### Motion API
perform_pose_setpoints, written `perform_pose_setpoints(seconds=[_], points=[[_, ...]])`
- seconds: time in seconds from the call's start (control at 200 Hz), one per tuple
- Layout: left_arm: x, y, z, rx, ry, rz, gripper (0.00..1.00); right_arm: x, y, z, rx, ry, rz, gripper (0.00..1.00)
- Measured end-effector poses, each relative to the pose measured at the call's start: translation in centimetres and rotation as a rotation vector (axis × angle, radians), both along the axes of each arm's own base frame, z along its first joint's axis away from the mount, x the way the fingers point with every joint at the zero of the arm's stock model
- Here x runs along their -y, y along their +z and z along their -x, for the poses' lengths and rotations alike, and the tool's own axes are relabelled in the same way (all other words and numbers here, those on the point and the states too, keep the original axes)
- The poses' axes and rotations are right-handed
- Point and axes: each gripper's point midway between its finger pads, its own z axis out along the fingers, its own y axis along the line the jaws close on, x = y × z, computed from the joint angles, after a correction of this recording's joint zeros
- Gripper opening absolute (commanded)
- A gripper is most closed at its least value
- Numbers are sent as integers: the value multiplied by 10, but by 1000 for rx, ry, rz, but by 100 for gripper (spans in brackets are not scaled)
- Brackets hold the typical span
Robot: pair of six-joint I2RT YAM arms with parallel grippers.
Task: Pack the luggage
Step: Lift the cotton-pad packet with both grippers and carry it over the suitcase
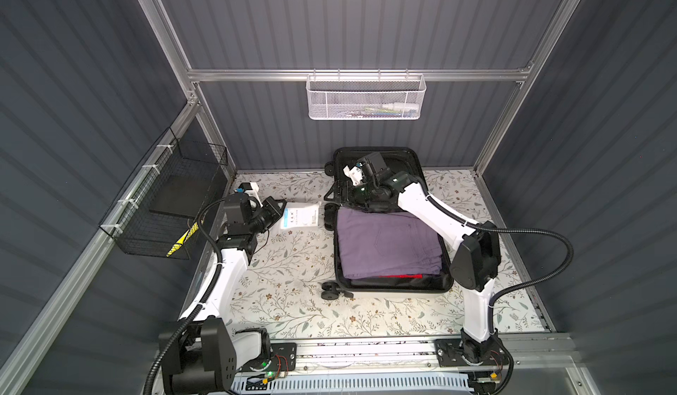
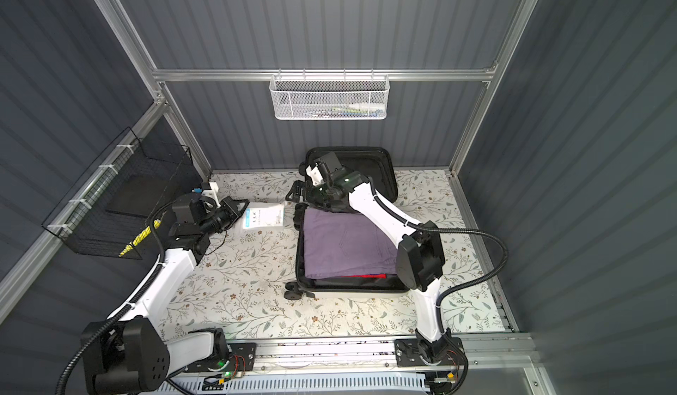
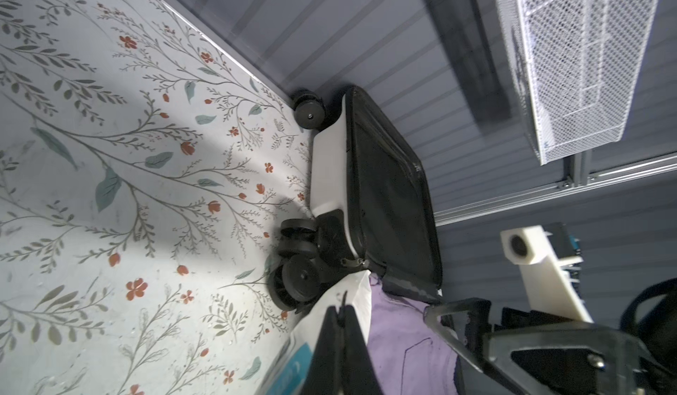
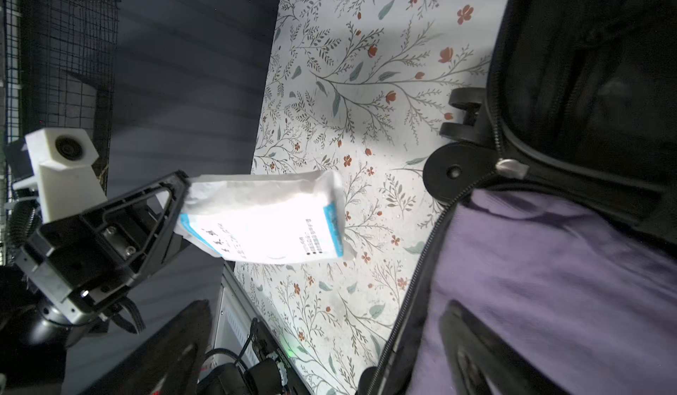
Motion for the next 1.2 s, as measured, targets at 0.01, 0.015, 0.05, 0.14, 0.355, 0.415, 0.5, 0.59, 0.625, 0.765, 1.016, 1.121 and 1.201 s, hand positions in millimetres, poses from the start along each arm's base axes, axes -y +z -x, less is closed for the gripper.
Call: perform_pose_setpoints(seconds=[0.01,0.015,0.05,0.14,0.355,0.415,0.5,0.59,0.625,0.765,1.016,1.121,1.201], points=[[0,1,0,1,0,5,0,1,0,0,0,1,-3,99],[1,2,0,1,0,7,0,2,0,0,0,1,-4,99],[4,7,-1,6,-3,23,0,5,0,1,1,3,-15,99],[13,20,-2,23,-16,58,0,13,-1,3,6,9,-45,99],[63,48,-6,57,-102,139,0,24,8,8,45,28,-116,99],[76,50,-8,54,-116,165,0,29,11,10,59,32,-135,99],[93,51,-9,37,-133,199,0,38,18,12,80,28,-164,99],[108,55,-11,32,-143,238,0,51,24,10,103,15,-195,99],[114,56,-11,29,-147,253,0,56,26,9,111,9,-208,99],[138,59,-13,24,-164,316,0,72,34,6,135,-9,-248,99],[173,65,-13,24,-187,383,0,87,31,10,133,-22,-297,99],[183,71,-13,34,-195,407,0,92,27,9,122,-27,-308,99],[188,74,-13,36,-200,419,0,96,26,7,125,-35,-315,99]])
